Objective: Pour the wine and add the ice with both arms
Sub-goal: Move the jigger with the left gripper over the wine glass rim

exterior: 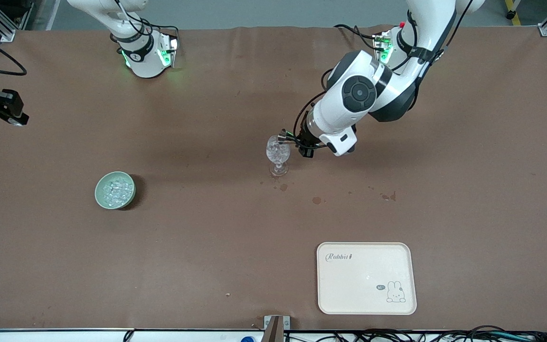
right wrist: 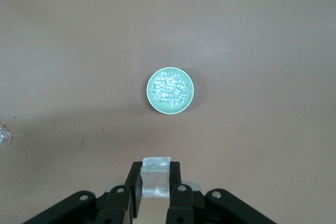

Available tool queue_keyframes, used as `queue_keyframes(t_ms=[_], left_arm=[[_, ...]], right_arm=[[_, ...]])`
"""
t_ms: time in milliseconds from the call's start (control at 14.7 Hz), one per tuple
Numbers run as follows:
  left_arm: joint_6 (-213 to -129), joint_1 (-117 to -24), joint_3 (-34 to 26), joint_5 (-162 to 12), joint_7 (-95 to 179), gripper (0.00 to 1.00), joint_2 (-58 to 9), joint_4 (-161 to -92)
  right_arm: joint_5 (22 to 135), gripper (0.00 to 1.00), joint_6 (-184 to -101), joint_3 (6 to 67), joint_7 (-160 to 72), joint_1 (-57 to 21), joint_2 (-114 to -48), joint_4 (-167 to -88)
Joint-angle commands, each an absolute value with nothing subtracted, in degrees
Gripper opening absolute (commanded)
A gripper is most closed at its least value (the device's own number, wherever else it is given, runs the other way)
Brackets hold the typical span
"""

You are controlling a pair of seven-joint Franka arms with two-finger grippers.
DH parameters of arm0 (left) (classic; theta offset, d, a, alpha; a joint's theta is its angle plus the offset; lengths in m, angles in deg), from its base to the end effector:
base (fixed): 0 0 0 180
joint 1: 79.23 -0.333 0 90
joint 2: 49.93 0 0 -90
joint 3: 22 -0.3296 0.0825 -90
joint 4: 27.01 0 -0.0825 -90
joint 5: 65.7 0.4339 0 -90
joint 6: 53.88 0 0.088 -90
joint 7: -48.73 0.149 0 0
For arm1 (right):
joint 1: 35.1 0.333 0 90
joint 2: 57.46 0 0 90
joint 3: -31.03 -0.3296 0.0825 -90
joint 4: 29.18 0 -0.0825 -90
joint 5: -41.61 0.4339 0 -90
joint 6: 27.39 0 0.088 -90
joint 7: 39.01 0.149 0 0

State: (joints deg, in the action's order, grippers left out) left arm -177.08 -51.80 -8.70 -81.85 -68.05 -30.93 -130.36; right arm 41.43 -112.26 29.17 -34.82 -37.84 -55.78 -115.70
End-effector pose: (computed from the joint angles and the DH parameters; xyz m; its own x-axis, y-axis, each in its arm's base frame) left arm 0.5123 -0.4597 0.3175 0.0543 0.9609 -0.2715 0.9848 -0.0965 -0.1445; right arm 0.5855 -0.0092 0.6371 0.9961 -0.0887 0.0008 -0.0887 -0.9961 0.0040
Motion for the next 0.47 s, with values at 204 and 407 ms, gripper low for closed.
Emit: queue_keyframes(t_ms=[204, 407], left_arm=[[-176.4, -50.1, -8.8, -74.0, -75.8, 0.01, -30.2, -127.6], [-175.1, -49.9, -8.9, -73.0, -77.0, 0.0, -30.1, -126.4]], right_arm=[[41.4, 0.01, -112.8, 28.9, -34.6, -38.1, -54.3, -117.2], [41.4, 0.01, -112.8, 28.9, -34.6, -38.2, -54.4, -117.3]])
